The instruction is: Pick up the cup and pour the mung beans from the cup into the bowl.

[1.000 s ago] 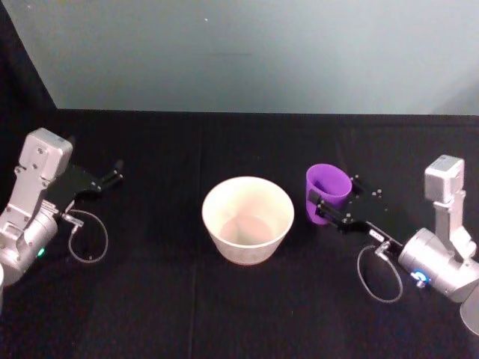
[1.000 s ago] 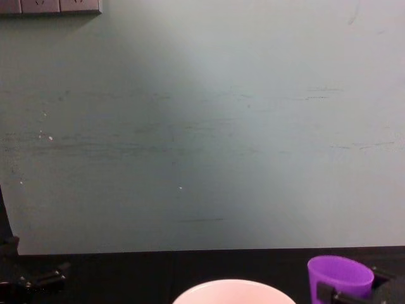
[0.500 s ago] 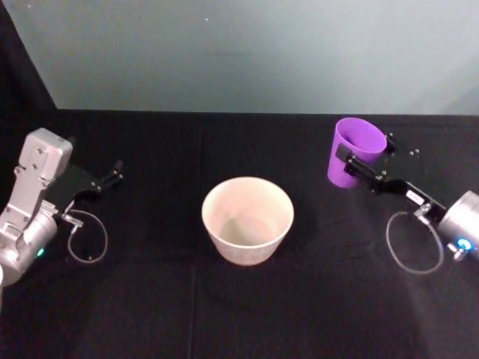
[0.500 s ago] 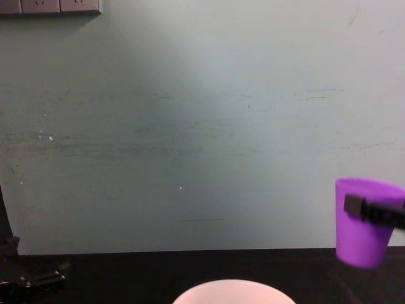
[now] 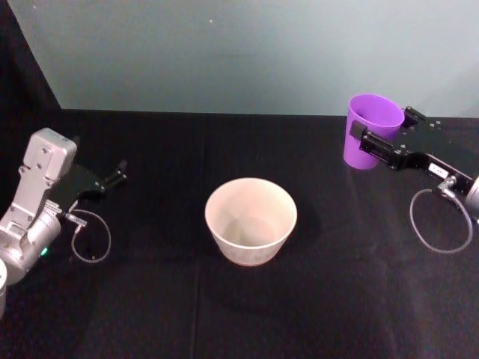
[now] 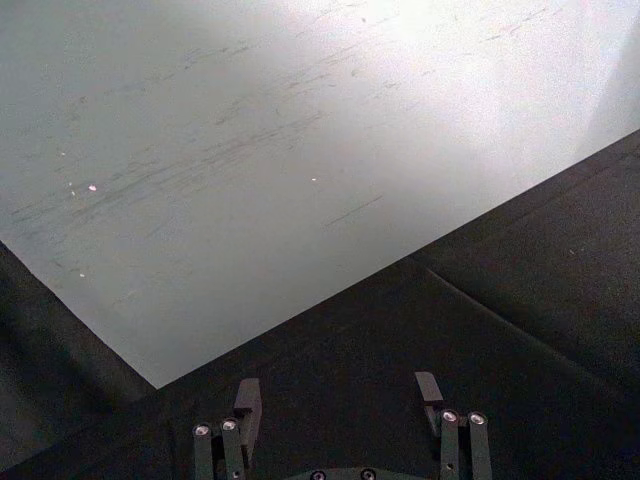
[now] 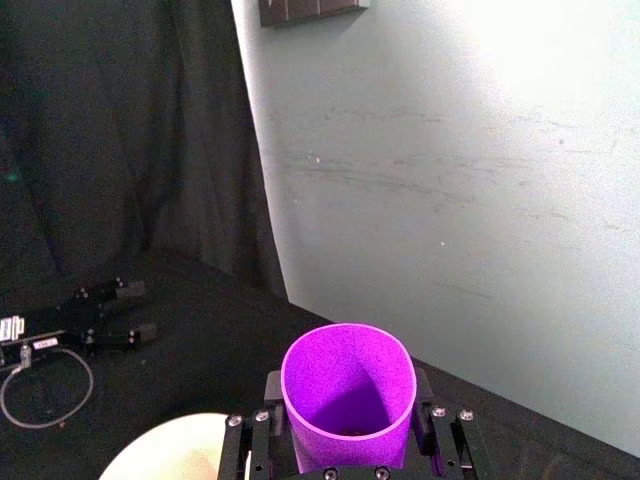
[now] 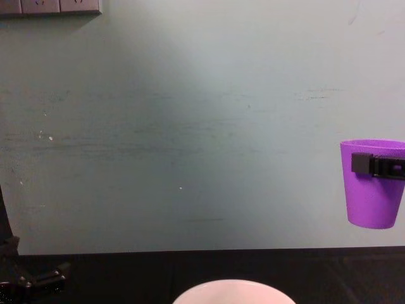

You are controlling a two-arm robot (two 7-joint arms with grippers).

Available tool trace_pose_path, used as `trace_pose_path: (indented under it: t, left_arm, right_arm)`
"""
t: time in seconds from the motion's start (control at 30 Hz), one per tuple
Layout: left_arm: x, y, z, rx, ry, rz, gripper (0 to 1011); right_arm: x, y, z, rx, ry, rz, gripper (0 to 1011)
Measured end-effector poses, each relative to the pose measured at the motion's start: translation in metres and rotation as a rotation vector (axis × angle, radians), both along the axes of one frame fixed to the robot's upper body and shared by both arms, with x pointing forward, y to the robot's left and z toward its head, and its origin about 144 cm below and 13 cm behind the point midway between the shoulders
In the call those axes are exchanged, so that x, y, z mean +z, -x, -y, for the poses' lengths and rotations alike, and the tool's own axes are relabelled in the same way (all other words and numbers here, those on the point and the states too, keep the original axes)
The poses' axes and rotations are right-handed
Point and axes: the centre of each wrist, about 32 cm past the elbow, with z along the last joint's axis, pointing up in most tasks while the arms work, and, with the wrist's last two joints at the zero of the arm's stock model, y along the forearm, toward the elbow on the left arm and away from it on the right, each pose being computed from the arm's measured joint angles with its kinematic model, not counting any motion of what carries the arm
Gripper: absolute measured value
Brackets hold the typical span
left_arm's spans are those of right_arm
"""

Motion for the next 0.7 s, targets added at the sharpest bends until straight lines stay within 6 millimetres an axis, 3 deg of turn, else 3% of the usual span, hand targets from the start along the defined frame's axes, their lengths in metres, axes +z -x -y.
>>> trace_pose_path:
  t: [0.7]
  left_arm:
    - [0.0000, 0.0000, 0.0000, 0.000, 0.000, 0.000, 1000]
  right_arm:
    - [0.0006, 0.0002, -0.0001, -0.001, 0.003, -0.001, 722]
